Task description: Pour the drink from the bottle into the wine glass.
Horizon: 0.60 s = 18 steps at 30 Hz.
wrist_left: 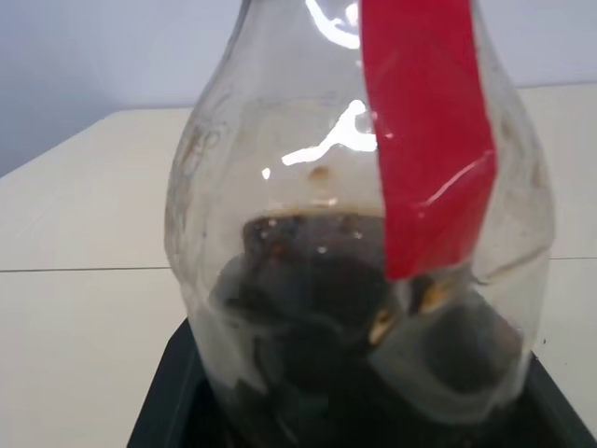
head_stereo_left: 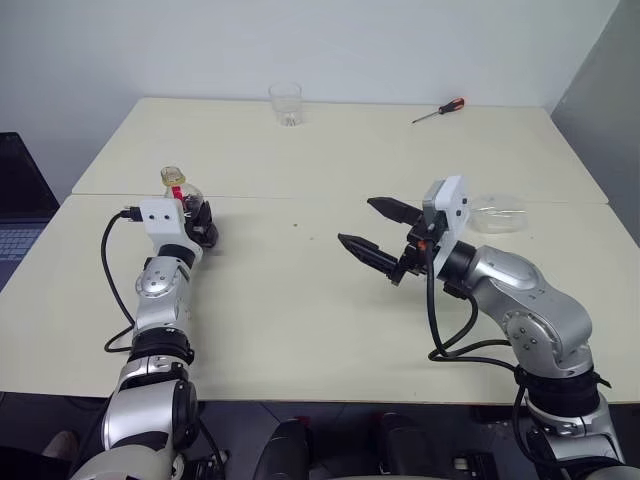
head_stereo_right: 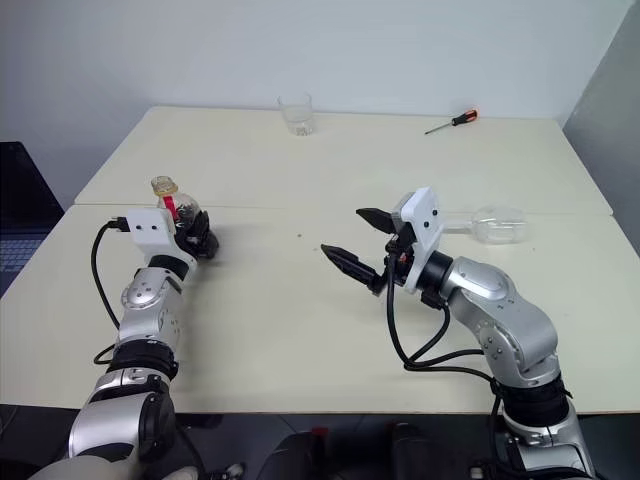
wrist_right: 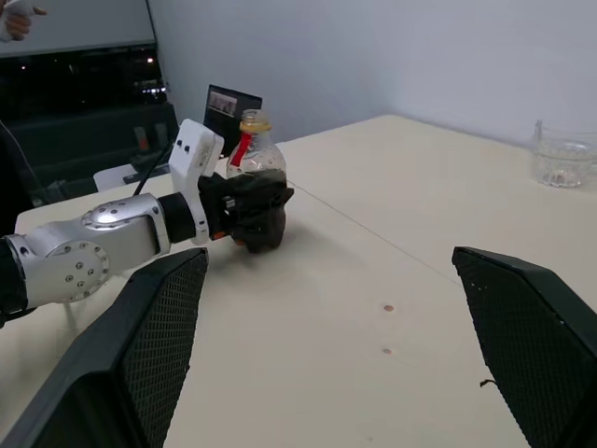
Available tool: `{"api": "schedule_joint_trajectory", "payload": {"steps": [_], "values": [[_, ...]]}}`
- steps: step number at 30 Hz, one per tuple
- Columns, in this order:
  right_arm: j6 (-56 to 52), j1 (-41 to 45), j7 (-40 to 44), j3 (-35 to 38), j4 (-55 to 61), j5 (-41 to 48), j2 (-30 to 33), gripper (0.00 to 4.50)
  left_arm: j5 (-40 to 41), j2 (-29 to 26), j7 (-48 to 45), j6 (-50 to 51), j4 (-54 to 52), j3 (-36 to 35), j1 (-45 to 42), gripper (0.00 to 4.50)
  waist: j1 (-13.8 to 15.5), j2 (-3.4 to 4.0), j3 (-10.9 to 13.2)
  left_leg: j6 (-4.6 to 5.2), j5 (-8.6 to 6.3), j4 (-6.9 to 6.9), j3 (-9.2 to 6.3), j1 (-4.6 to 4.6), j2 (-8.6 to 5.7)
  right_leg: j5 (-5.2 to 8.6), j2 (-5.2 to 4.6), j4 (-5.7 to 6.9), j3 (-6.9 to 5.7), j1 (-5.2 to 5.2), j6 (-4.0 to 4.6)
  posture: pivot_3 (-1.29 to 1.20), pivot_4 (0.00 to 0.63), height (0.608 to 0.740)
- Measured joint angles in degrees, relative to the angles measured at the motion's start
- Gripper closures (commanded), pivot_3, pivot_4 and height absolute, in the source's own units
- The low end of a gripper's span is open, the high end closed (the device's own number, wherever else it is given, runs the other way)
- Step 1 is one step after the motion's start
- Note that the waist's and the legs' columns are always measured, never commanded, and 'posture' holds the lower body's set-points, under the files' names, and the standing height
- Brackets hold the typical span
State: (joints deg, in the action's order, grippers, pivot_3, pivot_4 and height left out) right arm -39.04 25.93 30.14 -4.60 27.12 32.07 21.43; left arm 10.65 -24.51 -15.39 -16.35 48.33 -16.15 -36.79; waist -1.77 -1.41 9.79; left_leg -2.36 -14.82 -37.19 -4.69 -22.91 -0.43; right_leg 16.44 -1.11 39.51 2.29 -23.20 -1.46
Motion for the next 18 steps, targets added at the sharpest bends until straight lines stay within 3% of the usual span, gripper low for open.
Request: {"api": "schedule_joint_trajectory", "payload": {"steps": [4, 11, 18], "values": [[0.5, 0.0, -0.2, 0.0, 0.0, -0.5, 0.0, 0.00, 0.4, 0.0, -0.2, -0.5, 0.0, 0.0, 0.0, 0.12, 0.0, -0.01, 0.0, 0.00, 0.00, -0.01, -0.01, 0.01, 0.00, 0.00, 0.00, 0.03, -0.01, 0.00, 0.00, 0.00, 0.150, 0.740], [1.0, 0.0, 0.0, 0.1, -0.5, -1.3, 0.3, 0.00, 1.4, 0.0, -0.4, 0.0, -2.2, -0.3, 0.9, 0.06, 0.0, -0.01, 0.0, 0.00, 0.00, 0.00, -0.01, 0.01, 0.01, 0.00, 0.00, 0.03, 0.00, 0.00, 0.00, 0.00, 0.150, 0.740], [0.4, -4.1, 0.9, 2.1, 2.3, -0.1, 3.1, 0.00, 4.3, 0.2, 0.4, 8.3, -22.0, -1.4, 14.2, 0.06, -0.1, -0.01, 0.0, 0.00, 0.00, 0.01, 0.02, 0.03, 0.05, 0.00, -0.04, 0.03, 0.07, -0.01, 0.00, 0.00, 0.150, 0.740]]}}
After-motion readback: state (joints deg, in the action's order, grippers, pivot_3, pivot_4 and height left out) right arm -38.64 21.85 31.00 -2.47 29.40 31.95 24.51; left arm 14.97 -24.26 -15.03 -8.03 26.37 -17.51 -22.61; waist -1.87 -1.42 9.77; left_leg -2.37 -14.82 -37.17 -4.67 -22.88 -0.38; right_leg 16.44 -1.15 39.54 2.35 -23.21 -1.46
